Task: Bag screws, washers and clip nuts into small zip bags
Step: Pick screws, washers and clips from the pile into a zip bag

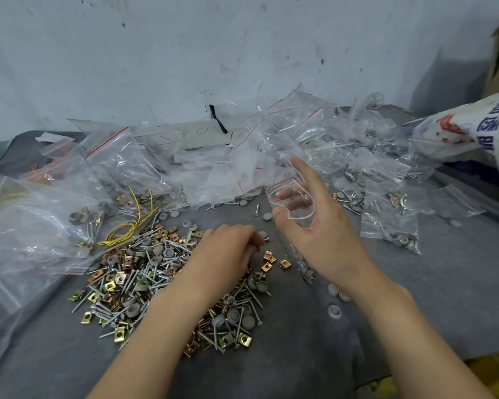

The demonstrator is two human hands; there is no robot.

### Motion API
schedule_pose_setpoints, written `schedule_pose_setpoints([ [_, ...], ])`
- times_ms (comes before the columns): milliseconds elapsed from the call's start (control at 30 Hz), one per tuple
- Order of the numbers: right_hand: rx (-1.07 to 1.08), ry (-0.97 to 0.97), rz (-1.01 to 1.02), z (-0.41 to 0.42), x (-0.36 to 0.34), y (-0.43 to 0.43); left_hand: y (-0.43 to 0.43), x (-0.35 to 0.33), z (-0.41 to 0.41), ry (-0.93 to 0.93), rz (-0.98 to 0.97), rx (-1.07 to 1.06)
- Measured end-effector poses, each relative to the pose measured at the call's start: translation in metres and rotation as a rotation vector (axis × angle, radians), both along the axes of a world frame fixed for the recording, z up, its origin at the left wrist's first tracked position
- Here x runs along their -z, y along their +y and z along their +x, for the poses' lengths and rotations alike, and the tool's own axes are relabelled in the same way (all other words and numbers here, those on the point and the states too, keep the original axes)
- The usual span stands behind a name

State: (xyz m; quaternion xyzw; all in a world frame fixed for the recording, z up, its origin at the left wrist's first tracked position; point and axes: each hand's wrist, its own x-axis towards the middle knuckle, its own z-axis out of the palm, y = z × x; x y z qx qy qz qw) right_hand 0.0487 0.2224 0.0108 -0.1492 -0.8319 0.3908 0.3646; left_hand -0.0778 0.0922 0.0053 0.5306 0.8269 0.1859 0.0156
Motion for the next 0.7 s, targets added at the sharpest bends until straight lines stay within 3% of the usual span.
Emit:
schedule_pose_setpoints([
  [300,0.005,-0.014,0.005,0.000,0.000,0.001,0.001,-0.015,0.000,-0.597,0.370,0.027],
  [433,0.005,-0.005,0.016,-0.001,0.001,0.001,0.002,-0.021,0.000,-0.770,0.474,0.017],
  [700,0.006,0.000,0.018,-0.001,0.002,0.001,-0.003,-0.039,0.001,-0.664,0.619,0.020],
])
